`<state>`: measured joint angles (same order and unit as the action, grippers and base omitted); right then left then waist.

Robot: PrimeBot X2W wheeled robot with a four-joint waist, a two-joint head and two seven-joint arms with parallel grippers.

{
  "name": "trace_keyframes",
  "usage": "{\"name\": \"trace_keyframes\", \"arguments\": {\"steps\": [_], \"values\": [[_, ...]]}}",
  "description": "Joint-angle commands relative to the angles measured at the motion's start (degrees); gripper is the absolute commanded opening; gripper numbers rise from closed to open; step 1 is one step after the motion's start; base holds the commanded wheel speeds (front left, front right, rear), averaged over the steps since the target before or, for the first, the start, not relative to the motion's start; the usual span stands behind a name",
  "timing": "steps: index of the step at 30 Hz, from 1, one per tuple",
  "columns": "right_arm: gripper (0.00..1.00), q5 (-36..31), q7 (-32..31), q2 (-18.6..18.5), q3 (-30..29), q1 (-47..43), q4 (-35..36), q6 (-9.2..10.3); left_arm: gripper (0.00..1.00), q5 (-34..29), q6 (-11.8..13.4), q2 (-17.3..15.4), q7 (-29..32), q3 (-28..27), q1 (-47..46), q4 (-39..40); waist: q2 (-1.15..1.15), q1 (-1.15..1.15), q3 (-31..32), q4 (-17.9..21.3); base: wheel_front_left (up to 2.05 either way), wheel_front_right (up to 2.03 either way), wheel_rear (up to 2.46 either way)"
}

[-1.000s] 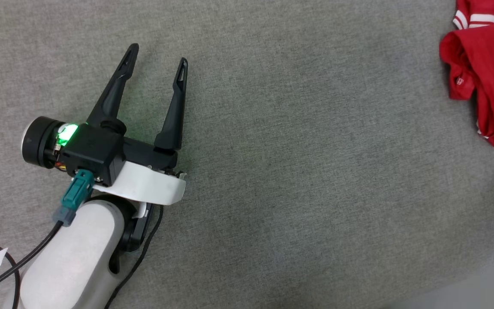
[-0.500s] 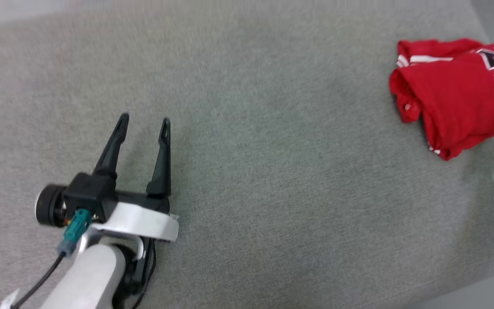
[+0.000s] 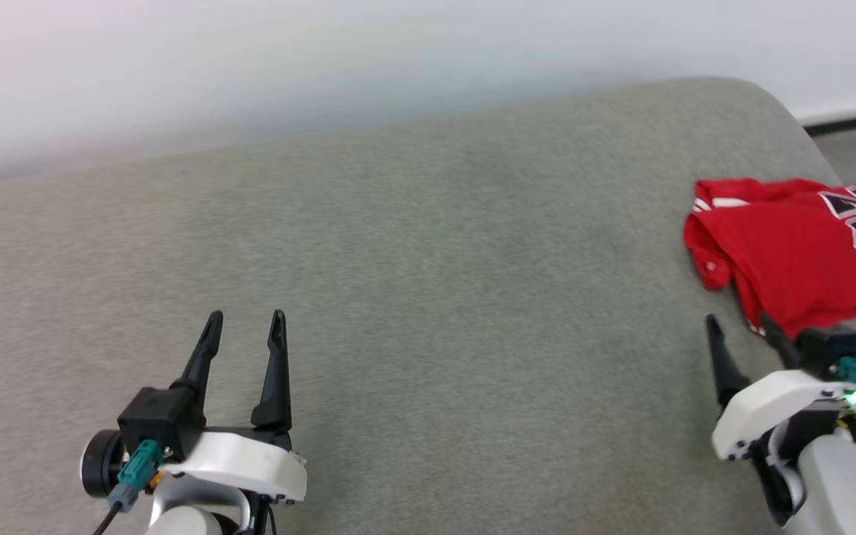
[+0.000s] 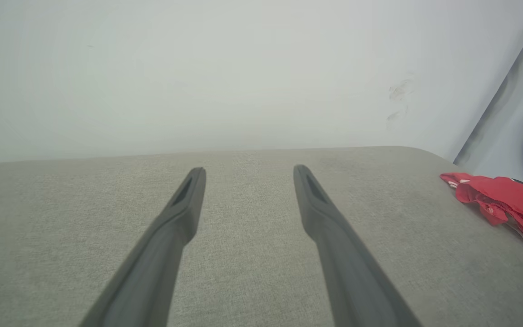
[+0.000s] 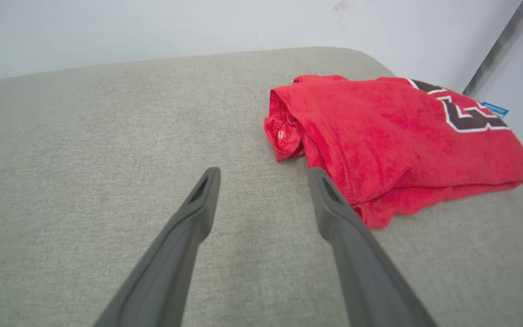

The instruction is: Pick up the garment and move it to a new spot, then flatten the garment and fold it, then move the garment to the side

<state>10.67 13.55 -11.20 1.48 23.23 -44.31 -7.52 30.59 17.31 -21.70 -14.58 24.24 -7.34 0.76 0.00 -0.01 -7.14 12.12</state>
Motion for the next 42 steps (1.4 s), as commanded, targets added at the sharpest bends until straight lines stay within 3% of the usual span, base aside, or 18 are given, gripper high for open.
{"name": "trace_keyframes", "arguments": {"steps": [1,12,24,31,42], "values": [[1.0,0.77,-0.46,0.47,0.63,-1.54,1.86,0.05,1.0,0.35,-0.02,0.28,-0.28,-0.04,0.9,-0.27,0.0,0.01,2.84,-3.33,0.0,0.0,0.0],[1.0,3.55,-6.88,3.0,2.35,-13.62,25.84,0.05,1.0,0.46,0.31,-0.08,-0.55,-2.48,3.91,-1.82,0.0,0.01,6.0,-11.18,0.0,0.0,0.0],[1.0,0.85,-13.63,6.63,-0.56,-25.95,46.91,0.05,1.0,-0.88,-1.32,-0.99,-0.68,-5.22,7.48,-0.58,0.0,0.01,8.34,-12.04,0.0,0.0,0.0],[1.0,0.05,-15.98,7.71,-0.35,-29.25,52.21,0.04,1.0,-1.66,-2.51,-1.28,-0.65,-4.85,8.42,-1.4,0.0,0.01,8.97,-11.45,0.0,0.0,0.0],[1.0,-1.79,-17.14,8.28,-0.97,-30.32,54.41,0.04,1.0,-2.09,-3.7,-1.01,-0.65,-5.28,8.32,-3.28,0.0,0.01,8.97,-10.92,0.0,0.0,0.0]]}}
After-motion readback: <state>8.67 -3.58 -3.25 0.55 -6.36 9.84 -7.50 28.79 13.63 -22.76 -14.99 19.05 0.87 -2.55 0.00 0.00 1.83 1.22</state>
